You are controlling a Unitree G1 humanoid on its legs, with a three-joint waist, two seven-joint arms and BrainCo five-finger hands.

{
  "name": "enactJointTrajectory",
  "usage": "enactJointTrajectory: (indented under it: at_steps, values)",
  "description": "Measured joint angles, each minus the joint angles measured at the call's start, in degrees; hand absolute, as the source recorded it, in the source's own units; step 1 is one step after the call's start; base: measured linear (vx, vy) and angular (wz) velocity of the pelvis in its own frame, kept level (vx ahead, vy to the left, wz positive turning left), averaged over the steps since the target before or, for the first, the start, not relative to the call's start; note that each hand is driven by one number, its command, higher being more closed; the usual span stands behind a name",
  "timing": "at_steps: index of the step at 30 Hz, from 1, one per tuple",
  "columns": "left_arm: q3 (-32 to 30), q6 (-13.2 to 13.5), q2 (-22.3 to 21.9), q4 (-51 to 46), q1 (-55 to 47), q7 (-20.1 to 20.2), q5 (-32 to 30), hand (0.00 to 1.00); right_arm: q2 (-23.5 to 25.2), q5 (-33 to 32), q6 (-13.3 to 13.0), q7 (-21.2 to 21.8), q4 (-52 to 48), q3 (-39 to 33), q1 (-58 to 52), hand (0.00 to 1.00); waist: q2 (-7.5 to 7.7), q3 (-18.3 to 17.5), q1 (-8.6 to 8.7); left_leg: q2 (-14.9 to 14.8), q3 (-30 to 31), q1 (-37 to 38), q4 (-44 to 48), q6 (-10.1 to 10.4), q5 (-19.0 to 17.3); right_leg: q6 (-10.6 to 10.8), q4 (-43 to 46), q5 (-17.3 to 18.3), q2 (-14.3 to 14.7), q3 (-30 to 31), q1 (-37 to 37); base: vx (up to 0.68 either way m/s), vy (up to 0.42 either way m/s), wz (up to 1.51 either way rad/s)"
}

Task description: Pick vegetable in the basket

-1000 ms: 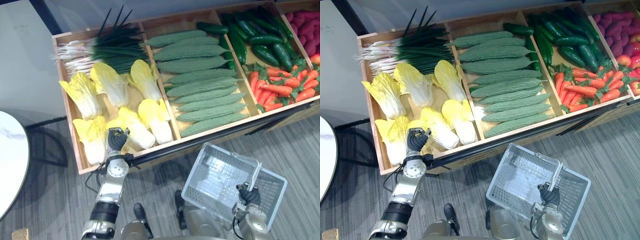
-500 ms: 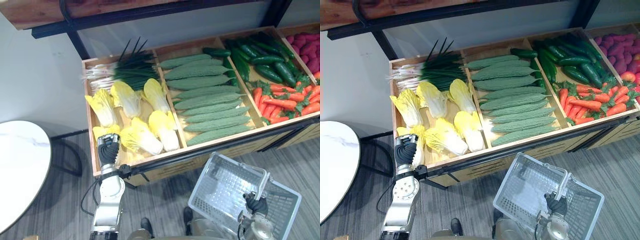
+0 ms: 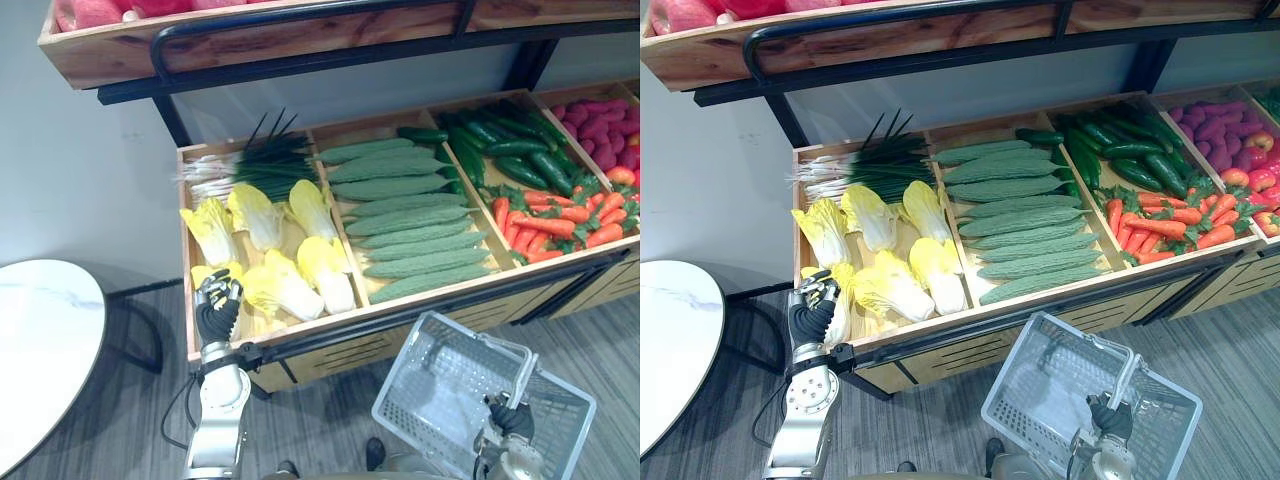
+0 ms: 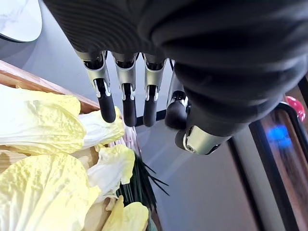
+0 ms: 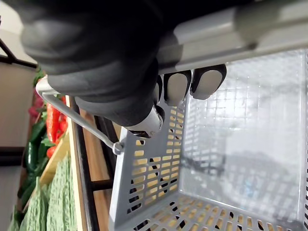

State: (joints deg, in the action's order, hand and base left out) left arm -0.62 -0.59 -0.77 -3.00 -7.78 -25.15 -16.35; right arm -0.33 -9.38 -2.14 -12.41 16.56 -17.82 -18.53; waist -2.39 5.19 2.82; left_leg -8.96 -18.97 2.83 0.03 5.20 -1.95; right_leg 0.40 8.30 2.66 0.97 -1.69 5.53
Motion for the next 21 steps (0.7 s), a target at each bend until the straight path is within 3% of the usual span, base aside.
enactJointTrajectory:
  at_steps: [16, 21]
  values:
    - [0.0, -2.9, 8.7, 16.9, 12.2, 0.0, -7.1, 0.0, -1.6, 1.0, -0.1, 0.2, 2.7, 0.8, 0.9, 1.0, 0.5, 0.4, 3.35, 1.1, -1.4, -2.9, -1.2, -0.1, 0.0, 0.1, 0.0, 0.0, -0.1, 1.7, 4.8, 0.03, 0.015, -0.06]
    - [0.4, -3.9, 13.6, 25.4, 20.3, 0.1, -9.7, 0.0, -2.6, 1.0, -1.2, 0.4, 2.7, 2.2, 2.3, 1.0, 1.5, 1.5, 5.65, 1.2, -1.5, -6.5, -1.1, -0.3, 0.2, -0.1, -0.2, -0.5, -0.1, 1.8, 8.2, 0.03, 0.01, -0.02]
